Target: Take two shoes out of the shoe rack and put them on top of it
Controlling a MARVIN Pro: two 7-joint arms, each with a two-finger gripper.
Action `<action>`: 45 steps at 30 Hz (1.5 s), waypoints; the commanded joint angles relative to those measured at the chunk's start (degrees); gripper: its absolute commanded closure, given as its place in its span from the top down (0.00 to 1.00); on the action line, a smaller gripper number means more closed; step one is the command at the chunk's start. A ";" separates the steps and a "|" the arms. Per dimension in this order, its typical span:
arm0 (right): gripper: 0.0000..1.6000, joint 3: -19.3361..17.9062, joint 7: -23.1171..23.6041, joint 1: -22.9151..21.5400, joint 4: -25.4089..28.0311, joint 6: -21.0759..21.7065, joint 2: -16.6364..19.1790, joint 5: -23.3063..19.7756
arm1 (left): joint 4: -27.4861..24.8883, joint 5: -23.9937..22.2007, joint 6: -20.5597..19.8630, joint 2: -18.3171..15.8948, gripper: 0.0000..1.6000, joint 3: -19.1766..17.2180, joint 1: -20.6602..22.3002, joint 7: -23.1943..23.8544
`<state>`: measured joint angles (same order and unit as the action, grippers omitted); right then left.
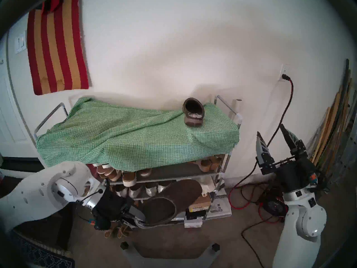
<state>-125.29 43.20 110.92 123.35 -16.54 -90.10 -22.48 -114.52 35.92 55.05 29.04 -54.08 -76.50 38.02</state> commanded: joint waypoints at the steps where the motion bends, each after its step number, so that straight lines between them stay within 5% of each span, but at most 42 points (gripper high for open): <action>1: 1.00 0.16 0.05 -0.07 0.11 0.02 0.08 0.04 | -2.01 0.49 -0.05 0.08 0.00 -1.70 5.06 -2.39; 30: 1.00 0.33 -0.23 0.12 0.11 -0.13 0.36 -0.08 | 0.84 3.93 -0.05 -2.53 0.00 -7.33 15.48 -14.90; 45: 1.00 0.45 -0.41 0.22 0.13 -0.16 0.55 -0.10 | 8.47 1.84 -0.05 3.94 0.00 -9.66 18.74 -28.89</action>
<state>-125.00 42.74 111.23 123.35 -16.78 -89.63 -22.67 -109.22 39.53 55.11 28.61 -62.24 -59.96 14.68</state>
